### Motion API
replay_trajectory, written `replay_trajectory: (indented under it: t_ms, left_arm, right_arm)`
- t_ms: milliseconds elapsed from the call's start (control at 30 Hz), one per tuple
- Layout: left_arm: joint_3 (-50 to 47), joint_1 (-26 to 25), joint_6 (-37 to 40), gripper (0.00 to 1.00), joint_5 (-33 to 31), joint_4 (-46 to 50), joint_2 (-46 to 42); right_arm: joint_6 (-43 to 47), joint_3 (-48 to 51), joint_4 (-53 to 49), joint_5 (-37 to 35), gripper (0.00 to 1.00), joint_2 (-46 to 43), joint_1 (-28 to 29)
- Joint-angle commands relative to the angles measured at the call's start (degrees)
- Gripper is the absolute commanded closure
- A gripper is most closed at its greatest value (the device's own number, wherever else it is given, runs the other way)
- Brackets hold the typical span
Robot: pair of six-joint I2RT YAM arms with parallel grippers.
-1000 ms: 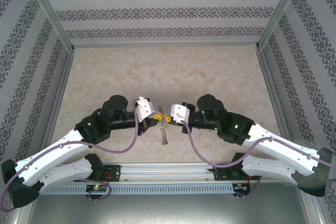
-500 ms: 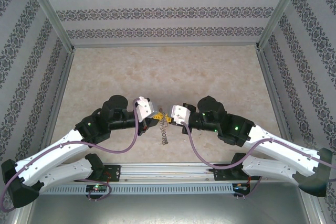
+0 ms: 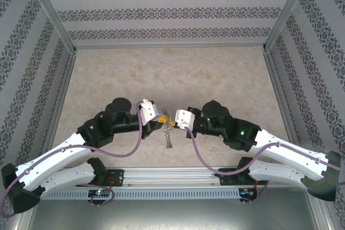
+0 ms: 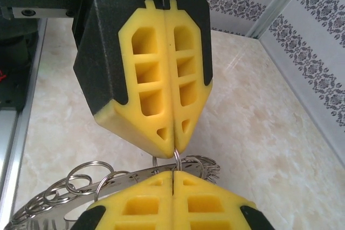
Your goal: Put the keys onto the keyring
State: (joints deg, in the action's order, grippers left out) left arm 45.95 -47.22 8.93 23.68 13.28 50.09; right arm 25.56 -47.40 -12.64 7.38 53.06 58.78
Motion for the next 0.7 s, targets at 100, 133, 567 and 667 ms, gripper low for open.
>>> replay_trajectory:
  t_ms: [100,133,567,667]
  left_arm:
    - [1.4,1.1,0.7,1.00,-1.7,-3.6,-0.9]
    - [1.3,1.1,0.8,1.00,-1.8,-3.7,-1.0]
    - [0.2,1.1,1.5,1.00,-1.2,-4.1,-2.1]
    - [-0.4,1.1,1.6,1.00,-0.7,-5.0,-2.5]
  right_arm:
    - [1.2,1.5,-4.2,-3.4,0.84,1.1,0.5]
    - [1.3,1.6,-4.1,-3.5,0.81,1.3,0.5]
    - [-0.5,1.3,-1.5,-2.7,0.69,-1.4,0.5]
    - [-1.0,1.5,-1.1,-2.2,0.67,-3.1,0.5]
